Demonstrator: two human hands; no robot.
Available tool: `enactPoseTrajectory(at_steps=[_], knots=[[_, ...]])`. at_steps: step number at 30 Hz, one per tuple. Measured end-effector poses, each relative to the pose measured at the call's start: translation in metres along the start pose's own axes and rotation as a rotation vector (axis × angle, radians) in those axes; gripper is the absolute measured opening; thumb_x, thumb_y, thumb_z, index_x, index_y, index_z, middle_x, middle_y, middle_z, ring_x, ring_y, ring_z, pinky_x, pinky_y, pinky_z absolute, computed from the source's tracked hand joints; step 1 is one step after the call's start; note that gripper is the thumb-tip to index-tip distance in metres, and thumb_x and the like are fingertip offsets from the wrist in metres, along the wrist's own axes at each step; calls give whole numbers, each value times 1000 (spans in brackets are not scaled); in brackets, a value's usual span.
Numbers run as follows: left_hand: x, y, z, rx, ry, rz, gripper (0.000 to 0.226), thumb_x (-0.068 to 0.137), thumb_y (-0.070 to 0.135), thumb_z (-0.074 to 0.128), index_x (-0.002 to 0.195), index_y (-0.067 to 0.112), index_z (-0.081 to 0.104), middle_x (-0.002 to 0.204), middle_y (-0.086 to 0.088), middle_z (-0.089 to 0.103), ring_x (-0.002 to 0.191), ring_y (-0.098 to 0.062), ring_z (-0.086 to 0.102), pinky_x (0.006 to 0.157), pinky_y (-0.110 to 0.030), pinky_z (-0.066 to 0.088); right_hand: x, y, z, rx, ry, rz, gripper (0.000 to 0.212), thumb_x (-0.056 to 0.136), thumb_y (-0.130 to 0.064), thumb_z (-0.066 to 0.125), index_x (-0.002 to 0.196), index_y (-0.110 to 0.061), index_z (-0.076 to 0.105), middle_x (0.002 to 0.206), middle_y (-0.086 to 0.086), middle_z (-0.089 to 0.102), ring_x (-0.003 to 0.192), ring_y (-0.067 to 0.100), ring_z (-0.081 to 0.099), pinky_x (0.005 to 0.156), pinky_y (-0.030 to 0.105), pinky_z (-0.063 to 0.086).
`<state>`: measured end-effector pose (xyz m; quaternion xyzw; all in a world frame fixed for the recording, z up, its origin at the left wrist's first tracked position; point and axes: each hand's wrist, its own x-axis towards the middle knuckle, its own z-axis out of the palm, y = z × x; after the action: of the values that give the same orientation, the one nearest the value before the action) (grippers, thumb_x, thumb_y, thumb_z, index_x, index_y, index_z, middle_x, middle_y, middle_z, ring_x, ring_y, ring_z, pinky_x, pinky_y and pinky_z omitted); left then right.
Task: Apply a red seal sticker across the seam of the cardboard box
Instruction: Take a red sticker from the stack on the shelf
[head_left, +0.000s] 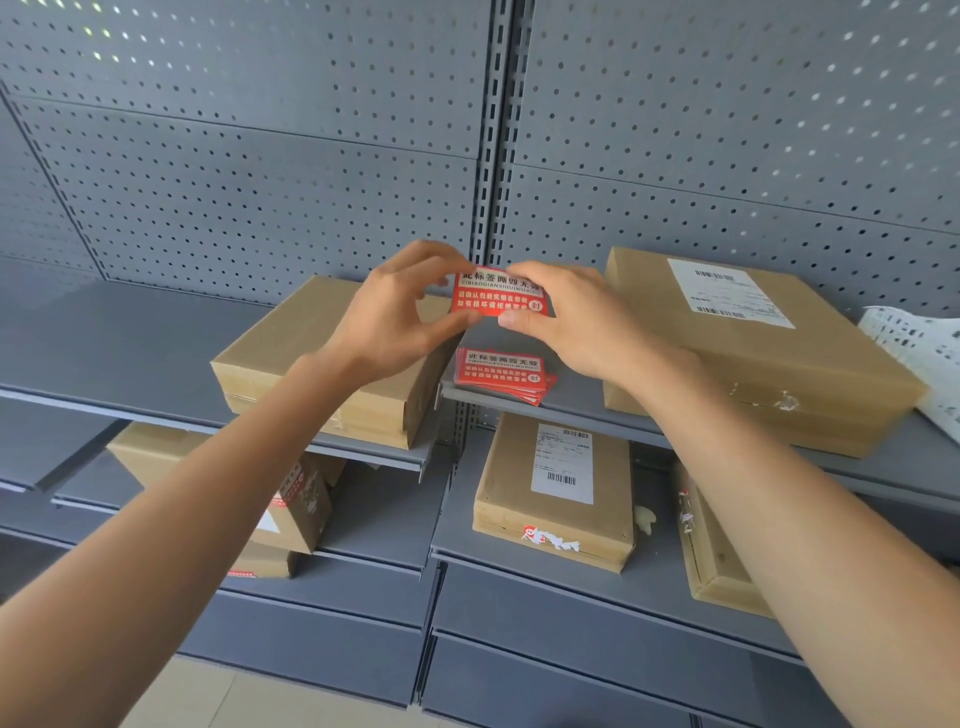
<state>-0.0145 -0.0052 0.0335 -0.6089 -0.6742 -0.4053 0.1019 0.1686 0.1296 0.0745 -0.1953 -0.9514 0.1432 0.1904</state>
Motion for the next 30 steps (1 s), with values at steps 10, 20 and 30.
enactPoseTrajectory(at_steps=[10, 20, 30], knots=[[50, 61, -1, -574, 76, -278, 27, 104, 29, 60, 115, 6, 68, 101, -16, 75, 80, -5, 67, 67, -17, 48, -15, 10, -53, -109, 297, -80, 64, 92, -40, 70, 147, -18, 48, 145, 1, 55, 134, 19, 43, 103, 36, 40], [98, 123, 40, -768, 0, -205, 22, 99, 20, 67, 78, 18, 73, 81, 0, 78, 68, -15, 69, 67, -25, 48, -55, 51, -107, -118, 437, -30, 69, 94, -38, 68, 154, -22, 37, 161, -1, 36, 145, 18, 32, 110, 37, 37], [132, 171, 81, -880, 47, -220, 22, 100, 20, 65, 85, 6, 71, 96, -16, 78, 69, -16, 69, 72, -30, 48, -103, 93, -154, 666, 451, 323, 19, 104, -24, 56, 113, -14, 69, 95, 4, 79, 85, 16, 74, 90, 44, 57]])
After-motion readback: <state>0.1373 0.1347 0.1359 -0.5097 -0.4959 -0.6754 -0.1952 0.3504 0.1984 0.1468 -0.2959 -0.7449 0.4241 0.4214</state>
